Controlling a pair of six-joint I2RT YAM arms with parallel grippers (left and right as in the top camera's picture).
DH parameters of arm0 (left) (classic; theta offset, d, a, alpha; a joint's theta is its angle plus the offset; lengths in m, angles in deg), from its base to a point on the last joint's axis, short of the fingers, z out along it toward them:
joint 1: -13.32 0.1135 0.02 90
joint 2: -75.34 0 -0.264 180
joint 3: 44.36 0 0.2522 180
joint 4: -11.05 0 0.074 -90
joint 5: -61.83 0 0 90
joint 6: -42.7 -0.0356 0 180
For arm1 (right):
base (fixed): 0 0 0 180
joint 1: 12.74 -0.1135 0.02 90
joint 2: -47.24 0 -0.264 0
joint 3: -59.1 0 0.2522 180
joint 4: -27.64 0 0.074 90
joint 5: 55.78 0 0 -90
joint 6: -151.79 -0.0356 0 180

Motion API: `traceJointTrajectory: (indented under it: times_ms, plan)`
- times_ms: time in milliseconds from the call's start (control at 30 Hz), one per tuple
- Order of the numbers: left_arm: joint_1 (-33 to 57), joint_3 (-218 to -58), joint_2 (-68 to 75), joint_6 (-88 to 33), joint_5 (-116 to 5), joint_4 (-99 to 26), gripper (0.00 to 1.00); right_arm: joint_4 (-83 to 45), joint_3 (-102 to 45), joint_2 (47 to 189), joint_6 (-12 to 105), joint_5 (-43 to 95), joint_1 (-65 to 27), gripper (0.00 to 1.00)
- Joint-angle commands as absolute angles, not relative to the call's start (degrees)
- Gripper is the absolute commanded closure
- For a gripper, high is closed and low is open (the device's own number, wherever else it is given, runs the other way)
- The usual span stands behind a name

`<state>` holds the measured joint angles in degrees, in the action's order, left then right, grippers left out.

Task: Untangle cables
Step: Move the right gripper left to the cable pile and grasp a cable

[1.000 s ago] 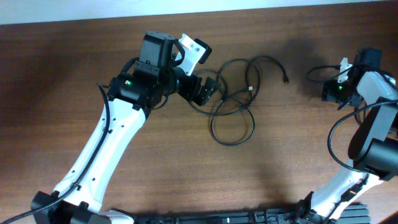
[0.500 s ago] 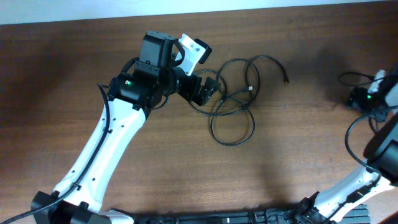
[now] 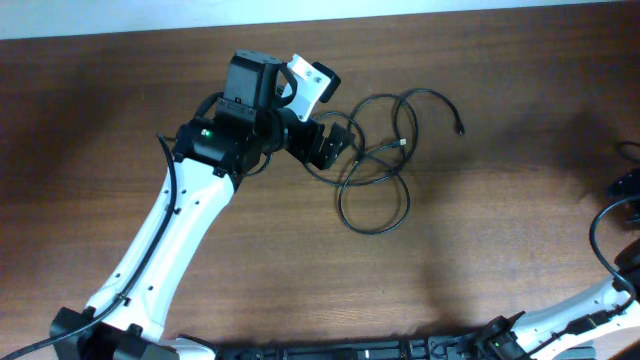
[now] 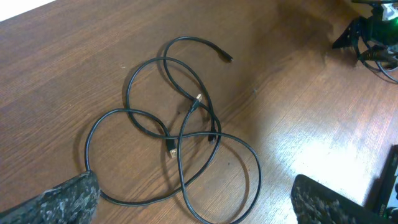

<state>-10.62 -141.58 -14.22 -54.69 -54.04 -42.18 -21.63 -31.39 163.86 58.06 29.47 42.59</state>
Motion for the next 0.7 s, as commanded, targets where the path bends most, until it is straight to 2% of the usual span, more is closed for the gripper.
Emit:
traceJointTrajectory:
  times_ms: [0,233,667]
  plan:
    - [-10.5,-141.8,-12.9,-54.0,-53.8,-42.0,0.01,-21.6,-29.6,166.8,61.9,18.7,41.6,0.04]
    - [-10.5,-141.8,-12.9,-54.0,-53.8,-42.0,0.01,-22.3,-29.7,159.9,64.4,18.1,35.0,0.03]
    - [-10.5,-141.8,-12.9,-54.0,-53.8,-42.0,0.01,-29.3,-29.7,144.2,64.3,17.0,15.3,0.03]
